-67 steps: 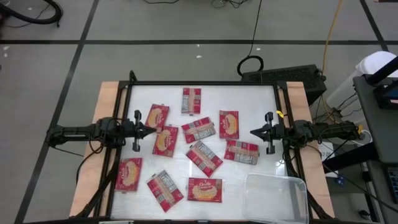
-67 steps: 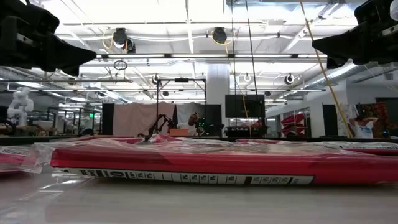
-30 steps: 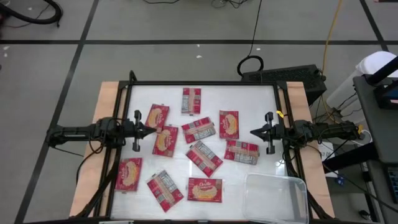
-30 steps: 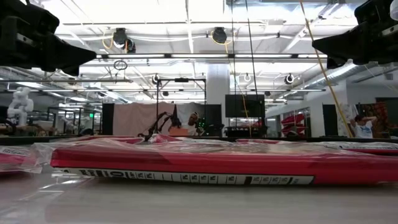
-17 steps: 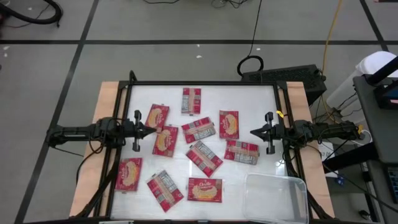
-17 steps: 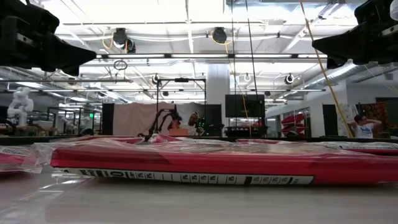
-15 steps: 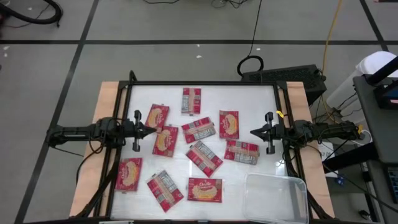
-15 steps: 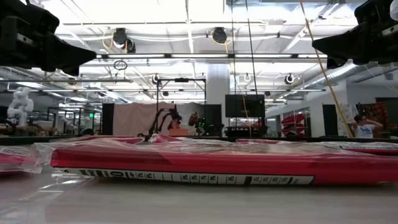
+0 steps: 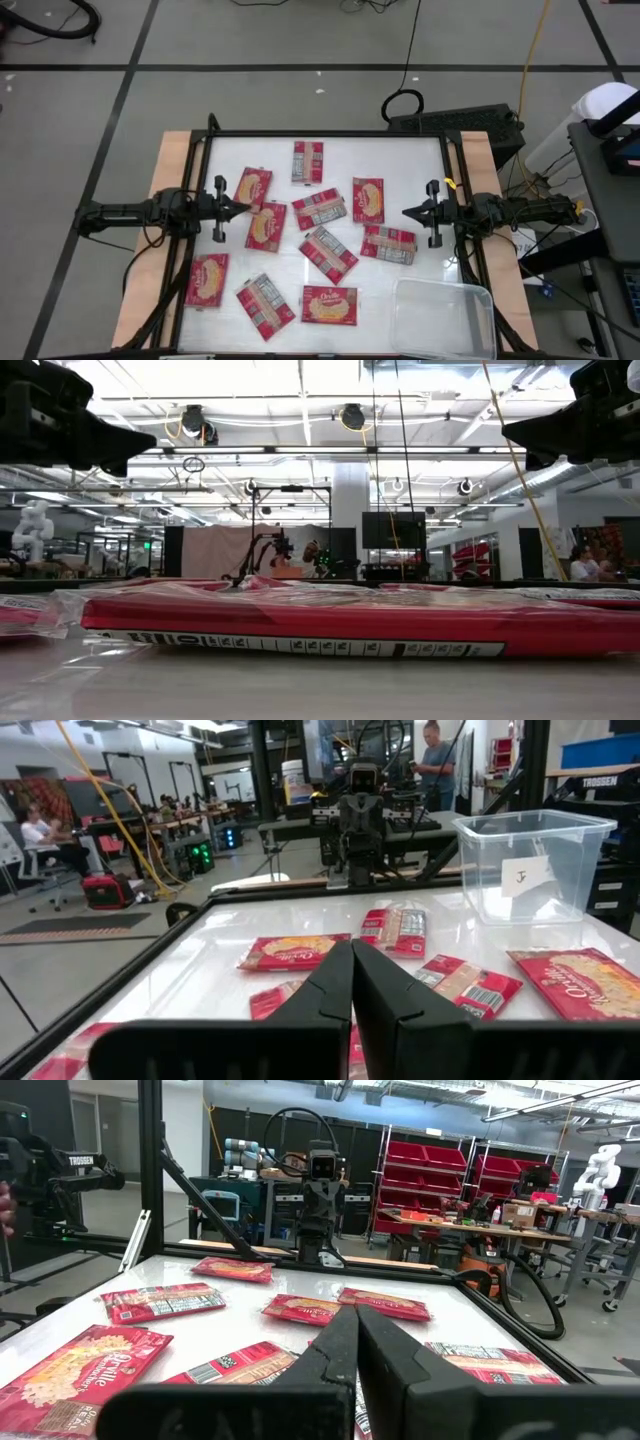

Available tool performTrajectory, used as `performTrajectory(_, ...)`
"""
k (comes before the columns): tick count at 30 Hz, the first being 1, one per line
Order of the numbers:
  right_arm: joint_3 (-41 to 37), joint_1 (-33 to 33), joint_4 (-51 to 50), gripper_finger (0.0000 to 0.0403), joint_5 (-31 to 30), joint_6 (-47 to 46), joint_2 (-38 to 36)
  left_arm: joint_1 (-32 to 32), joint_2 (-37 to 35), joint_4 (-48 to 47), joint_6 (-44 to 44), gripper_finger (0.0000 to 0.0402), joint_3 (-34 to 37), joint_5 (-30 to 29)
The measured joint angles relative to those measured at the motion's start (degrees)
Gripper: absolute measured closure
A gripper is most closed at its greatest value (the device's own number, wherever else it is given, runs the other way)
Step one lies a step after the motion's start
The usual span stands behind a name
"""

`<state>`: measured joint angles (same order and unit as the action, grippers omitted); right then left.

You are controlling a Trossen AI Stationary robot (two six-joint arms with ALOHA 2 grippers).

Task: Sort popcorn bags into baskets
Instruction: Put the red popcorn pack into the transparent bin

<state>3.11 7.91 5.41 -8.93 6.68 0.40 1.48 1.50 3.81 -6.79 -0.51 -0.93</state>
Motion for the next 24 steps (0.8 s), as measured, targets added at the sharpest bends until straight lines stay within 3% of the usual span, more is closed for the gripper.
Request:
performTrajectory(17, 0.0, 0.0, 0.05, 0.0403, 0.02, 0.0, 0.0, 0.0, 0.0, 3.69, 0.28, 0.0396, 0.0, 0.23)
performTrajectory(24, 0.0, 0.01, 0.48, 0.0403, 0.0, 0.01, -0.02, 0.0, -0.02, 6.93, 6.1, 0.0396, -0.13, 0.36)
